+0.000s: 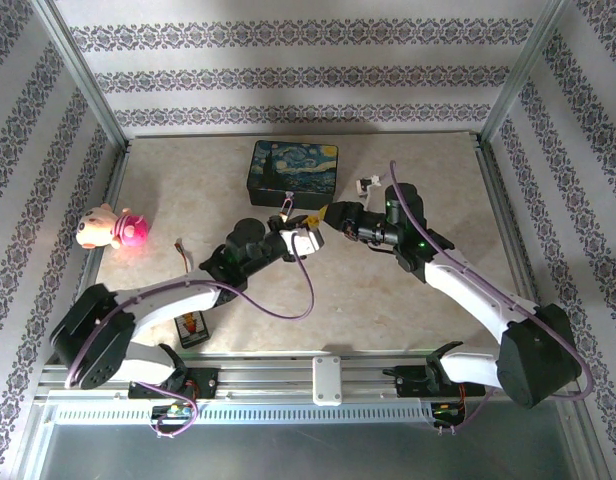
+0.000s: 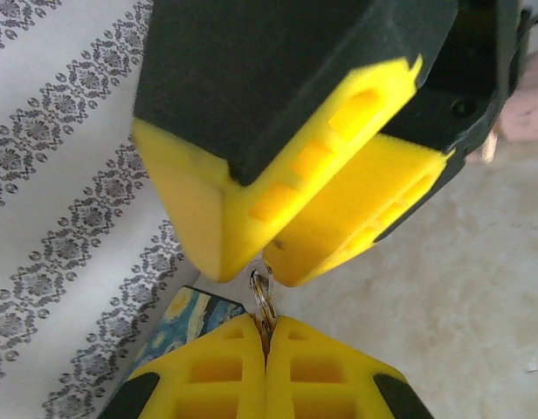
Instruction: Unlock the padlock with the key
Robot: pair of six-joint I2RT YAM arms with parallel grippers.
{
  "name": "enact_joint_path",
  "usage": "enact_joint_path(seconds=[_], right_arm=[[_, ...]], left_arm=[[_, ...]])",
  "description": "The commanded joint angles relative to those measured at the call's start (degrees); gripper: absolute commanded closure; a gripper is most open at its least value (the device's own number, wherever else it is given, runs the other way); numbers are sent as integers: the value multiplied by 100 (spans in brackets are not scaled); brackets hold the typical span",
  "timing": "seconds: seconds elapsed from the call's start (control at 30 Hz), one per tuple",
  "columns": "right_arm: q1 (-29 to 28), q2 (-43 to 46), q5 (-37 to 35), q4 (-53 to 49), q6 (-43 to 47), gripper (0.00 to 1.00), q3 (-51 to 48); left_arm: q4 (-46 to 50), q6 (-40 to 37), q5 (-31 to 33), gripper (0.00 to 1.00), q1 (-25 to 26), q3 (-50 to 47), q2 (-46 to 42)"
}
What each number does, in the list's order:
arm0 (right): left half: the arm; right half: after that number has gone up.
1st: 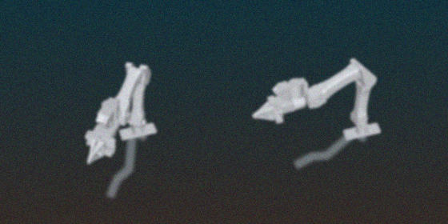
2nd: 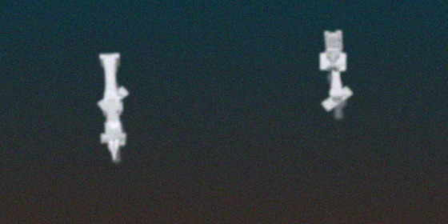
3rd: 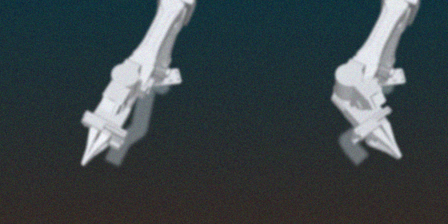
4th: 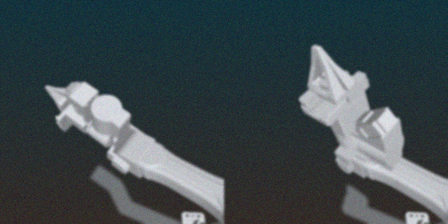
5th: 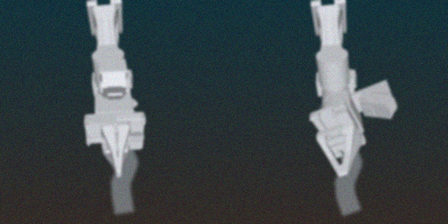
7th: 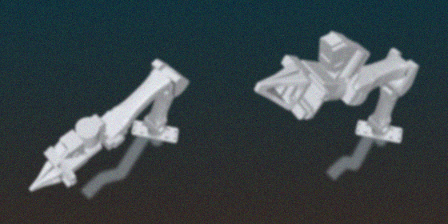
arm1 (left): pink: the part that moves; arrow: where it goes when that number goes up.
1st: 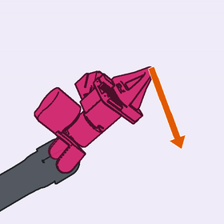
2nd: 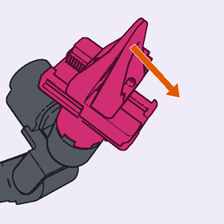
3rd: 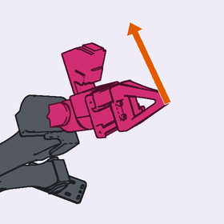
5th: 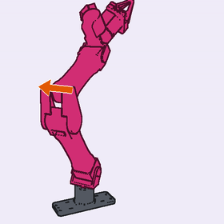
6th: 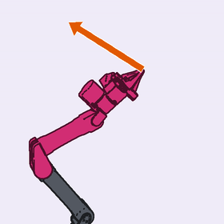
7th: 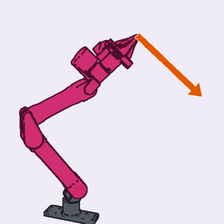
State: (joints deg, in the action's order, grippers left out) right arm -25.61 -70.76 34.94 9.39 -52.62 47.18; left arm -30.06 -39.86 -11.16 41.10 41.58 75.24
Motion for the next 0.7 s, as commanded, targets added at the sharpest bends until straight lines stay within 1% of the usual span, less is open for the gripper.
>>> enact_joint_path(seconds=[0.0,0.1,0.13,0.2,0.23,0.37,0.43,0.53,0.6,0.63,0.67], right_arm=[[85,329,51,-84,434,56,160],[143,533,48,-179,778,54,140],[152,607,78,-252,975,53,159],[152,743,122,-347,1309,53,164],[152,812,171,-350,1464,53,160],[126,1008,483,-352,1998,50,160],[117,1024,706,-341,2192,49,169],[85,973,906,-332,2414,52,219],[16,868,1060,-315,2589,57,301],[-40,806,1141,-306,2649,58,357],[-111,737,1227,-315,2721,56,427]], left_arm=[[1270,587,-584,100,-160,315,-445],[2083,1167,-957,100,-352,590,-677],[2349,1455,-1181,100,-476,703,-728],[2722,2079,-1794,100,-774,846,-815],[2883,2468,-2226,100,-976,922,-838],[2726,4056,-3732,100,-1663,938,-856],[2695,4594,-4320,100,-1865,972,-814],[2648,5062,-4990,100,-1938,975,-801],[2564,5306,-5291,100,-1947,948,-809],[2541,5373,-5443,100,-1948,940,-808],[2527,5453,-5567,100,-1951,939,-807]])
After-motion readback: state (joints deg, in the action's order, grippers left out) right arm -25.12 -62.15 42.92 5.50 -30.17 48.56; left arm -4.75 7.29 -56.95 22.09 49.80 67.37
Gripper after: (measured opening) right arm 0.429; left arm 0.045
